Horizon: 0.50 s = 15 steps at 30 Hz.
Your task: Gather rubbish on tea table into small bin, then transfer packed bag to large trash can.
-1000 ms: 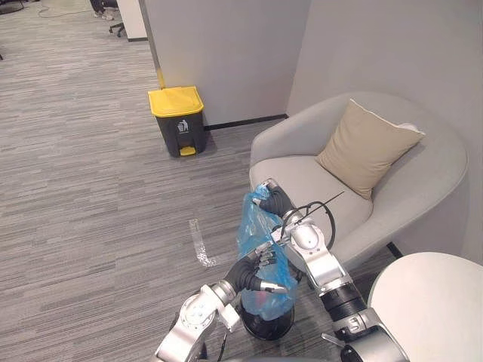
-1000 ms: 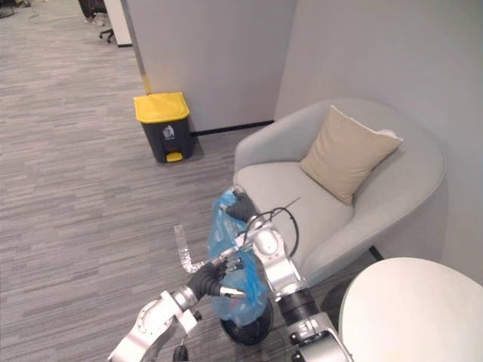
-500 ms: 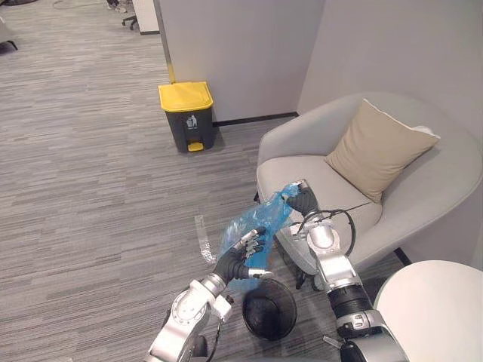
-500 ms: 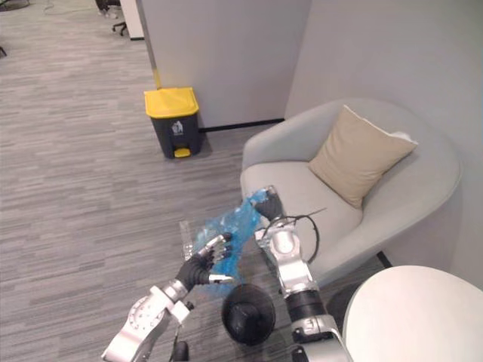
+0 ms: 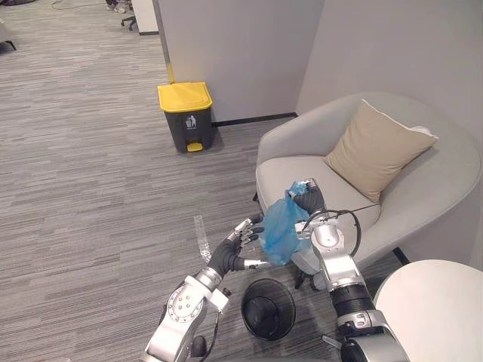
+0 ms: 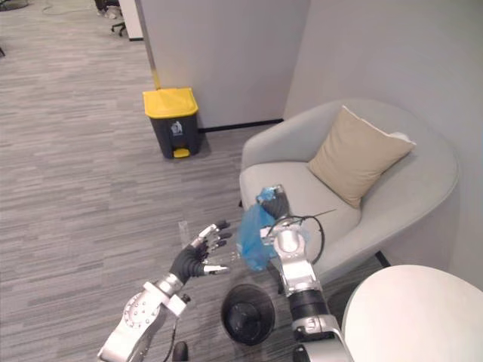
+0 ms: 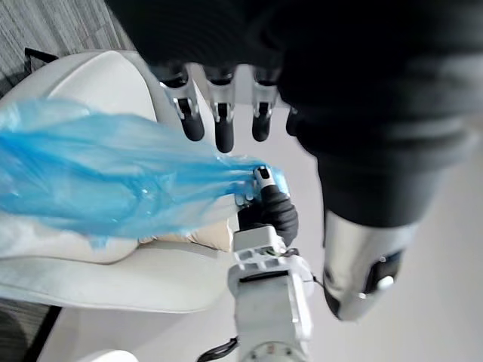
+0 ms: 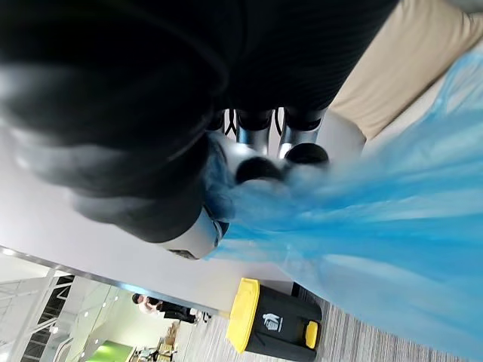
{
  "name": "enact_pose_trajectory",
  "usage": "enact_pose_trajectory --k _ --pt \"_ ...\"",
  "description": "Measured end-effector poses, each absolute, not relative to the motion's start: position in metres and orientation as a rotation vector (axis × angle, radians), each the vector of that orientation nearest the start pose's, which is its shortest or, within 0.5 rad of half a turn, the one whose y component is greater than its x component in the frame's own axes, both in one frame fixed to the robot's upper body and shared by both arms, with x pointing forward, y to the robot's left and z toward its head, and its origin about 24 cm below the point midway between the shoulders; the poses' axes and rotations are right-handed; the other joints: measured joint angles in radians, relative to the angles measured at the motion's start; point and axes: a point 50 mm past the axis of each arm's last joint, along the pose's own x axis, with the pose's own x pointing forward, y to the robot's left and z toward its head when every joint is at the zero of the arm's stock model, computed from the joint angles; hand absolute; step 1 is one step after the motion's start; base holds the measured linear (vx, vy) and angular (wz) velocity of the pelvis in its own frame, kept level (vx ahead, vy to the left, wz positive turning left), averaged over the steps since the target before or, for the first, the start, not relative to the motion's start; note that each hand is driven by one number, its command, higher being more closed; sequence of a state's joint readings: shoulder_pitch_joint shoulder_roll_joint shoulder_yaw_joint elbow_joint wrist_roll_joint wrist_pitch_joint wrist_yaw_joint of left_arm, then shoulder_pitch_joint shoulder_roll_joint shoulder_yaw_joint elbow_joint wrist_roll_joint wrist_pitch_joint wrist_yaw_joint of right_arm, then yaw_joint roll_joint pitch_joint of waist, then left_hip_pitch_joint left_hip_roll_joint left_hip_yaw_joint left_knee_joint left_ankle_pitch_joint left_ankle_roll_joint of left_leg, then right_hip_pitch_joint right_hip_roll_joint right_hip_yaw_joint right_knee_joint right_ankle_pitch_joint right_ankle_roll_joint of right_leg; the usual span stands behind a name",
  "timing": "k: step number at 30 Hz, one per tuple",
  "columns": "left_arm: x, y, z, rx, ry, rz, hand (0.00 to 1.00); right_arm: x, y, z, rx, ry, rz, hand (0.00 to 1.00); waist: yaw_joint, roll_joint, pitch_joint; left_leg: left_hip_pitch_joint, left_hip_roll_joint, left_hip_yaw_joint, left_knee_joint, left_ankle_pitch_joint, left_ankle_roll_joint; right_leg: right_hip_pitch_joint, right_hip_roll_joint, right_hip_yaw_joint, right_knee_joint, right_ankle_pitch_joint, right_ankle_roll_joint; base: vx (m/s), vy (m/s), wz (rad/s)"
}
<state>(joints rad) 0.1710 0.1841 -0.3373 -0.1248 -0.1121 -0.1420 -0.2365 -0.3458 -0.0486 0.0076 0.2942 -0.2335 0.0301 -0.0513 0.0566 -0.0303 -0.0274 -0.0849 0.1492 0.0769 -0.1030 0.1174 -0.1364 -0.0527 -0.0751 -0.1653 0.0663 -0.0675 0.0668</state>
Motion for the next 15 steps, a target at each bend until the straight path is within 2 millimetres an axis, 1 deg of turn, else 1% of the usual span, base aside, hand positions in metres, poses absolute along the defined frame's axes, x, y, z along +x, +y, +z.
enact_pose_trajectory --k 3,6,7,8,9,11,12,14,15 --pt "0.205 0.101 0.039 0.049 -0.065 -0.511 0.00 0.318 -0.133 0.066 -0.298 -0.036 0.054 1.00 -0.002 0.000 0.000 0.004 0.000 0.001 0.000 0.000 0.000 0.003 0.000 0.000 0.000 0.000 0.000 0.00 0.000 0.00" --pt "0.207 0.105 0.039 0.097 -0.072 -0.490 0.00 0.317 -0.127 0.072 -0.300 -0.062 0.091 1.00 -0.003 0.000 0.000 0.011 0.000 0.004 -0.001 0.000 0.000 0.008 0.000 0.003 0.000 0.000 0.000 0.00 0.000 -0.02" --pt "0.207 0.105 0.039 0.127 -0.075 -0.490 0.00 0.316 -0.123 0.078 -0.302 -0.088 0.113 1.00 -0.004 0.000 0.000 0.018 0.000 0.007 -0.001 0.000 0.000 0.013 -0.001 0.005 0.000 0.000 0.000 -0.01 0.000 -0.03" --pt "0.207 0.105 0.039 0.127 -0.075 -0.490 0.00 0.316 -0.123 0.078 -0.302 -0.088 0.113 1.00 -0.004 0.000 0.000 0.018 0.000 0.007 -0.001 0.000 0.000 0.013 -0.001 0.005 0.000 0.000 0.000 -0.03 0.001 -0.03" --pt "0.210 0.104 0.041 0.169 -0.087 -0.484 0.00 0.315 -0.119 0.085 -0.299 -0.125 0.131 1.00 -0.005 0.000 0.000 0.017 0.000 0.008 -0.001 0.000 0.000 0.012 -0.001 0.006 -0.001 0.001 0.000 0.00 0.000 0.00" --pt "0.214 0.103 0.045 0.217 -0.109 -0.483 0.00 0.314 -0.114 0.090 -0.300 -0.150 0.157 1.00 -0.005 0.000 0.000 0.019 0.000 0.012 -0.002 0.000 -0.001 0.011 -0.001 0.010 -0.002 0.003 0.000 -0.03 0.004 -0.05" --pt "0.215 0.103 0.046 0.224 -0.114 -0.482 0.00 0.313 -0.114 0.090 -0.300 -0.154 0.159 1.00 -0.005 0.000 0.000 0.019 0.000 0.013 -0.002 0.000 -0.001 0.011 -0.001 0.011 -0.002 0.003 0.000 -0.02 0.006 -0.08" --pt "0.223 0.105 0.049 0.318 -0.138 -0.468 0.00 0.312 -0.109 0.091 -0.305 -0.162 0.188 1.00 -0.008 0.000 0.000 0.023 -0.001 0.022 -0.002 0.000 -0.001 0.010 -0.002 0.018 -0.003 0.006 0.001 -0.01 0.005 -0.09" --pt "0.225 0.105 0.049 0.333 -0.138 -0.463 0.00 0.312 -0.109 0.091 -0.305 -0.161 0.192 1.00 -0.008 0.000 0.000 0.023 -0.001 0.023 -0.002 0.000 -0.001 0.010 -0.002 0.019 -0.003 0.006 0.001 0.00 0.004 -0.07"
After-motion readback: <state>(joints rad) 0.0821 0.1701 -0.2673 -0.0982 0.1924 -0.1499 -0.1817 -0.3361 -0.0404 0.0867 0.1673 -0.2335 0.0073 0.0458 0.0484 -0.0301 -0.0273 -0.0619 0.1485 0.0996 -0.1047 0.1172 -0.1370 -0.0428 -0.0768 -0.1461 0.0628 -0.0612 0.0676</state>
